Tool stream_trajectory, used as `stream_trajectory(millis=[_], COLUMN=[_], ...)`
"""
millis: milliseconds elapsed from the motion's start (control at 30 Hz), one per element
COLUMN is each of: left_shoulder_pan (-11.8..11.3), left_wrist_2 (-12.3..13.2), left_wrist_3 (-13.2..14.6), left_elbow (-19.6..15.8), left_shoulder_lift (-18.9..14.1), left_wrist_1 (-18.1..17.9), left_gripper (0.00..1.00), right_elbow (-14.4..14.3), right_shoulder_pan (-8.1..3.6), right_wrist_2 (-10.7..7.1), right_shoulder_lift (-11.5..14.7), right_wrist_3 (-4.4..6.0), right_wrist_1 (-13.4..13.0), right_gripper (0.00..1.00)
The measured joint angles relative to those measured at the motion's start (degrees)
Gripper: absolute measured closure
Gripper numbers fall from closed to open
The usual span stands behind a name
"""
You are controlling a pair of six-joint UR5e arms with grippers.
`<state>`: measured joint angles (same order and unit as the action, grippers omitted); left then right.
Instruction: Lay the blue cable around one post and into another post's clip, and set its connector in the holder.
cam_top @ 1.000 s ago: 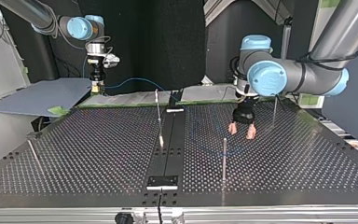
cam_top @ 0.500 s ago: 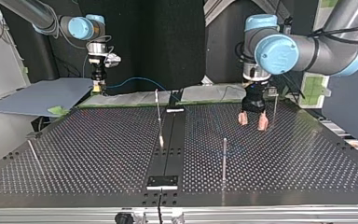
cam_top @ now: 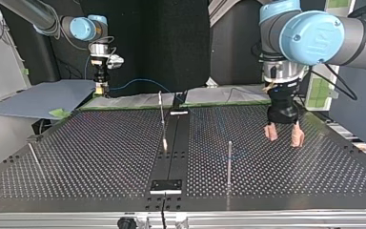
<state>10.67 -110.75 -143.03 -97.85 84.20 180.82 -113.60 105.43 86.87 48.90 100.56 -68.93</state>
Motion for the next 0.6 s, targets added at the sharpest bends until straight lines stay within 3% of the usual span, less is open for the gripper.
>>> stream_trajectory(millis=[167,600], left_shoulder_pan=[0.47,2.21], left_wrist_2=[-1.92,0.40], left_wrist_3=[2.94,9.54], left_elbow=[2.96,9.55], left_shoulder_lift=[0.35,1.36], left_wrist_1=[2.97,9.56], left_gripper=[0.00,0.00], right_elbow=[0.02,0.04], right_shoulder_pan=[-0.01,-0.06], right_wrist_2=[-0.02,-0.02], right_shoulder_lift=[-0.01,0.00], right_wrist_3=[0.09,0.27], right_wrist_1=[-0.03,-0.38], right_gripper=[0.99,0.99])
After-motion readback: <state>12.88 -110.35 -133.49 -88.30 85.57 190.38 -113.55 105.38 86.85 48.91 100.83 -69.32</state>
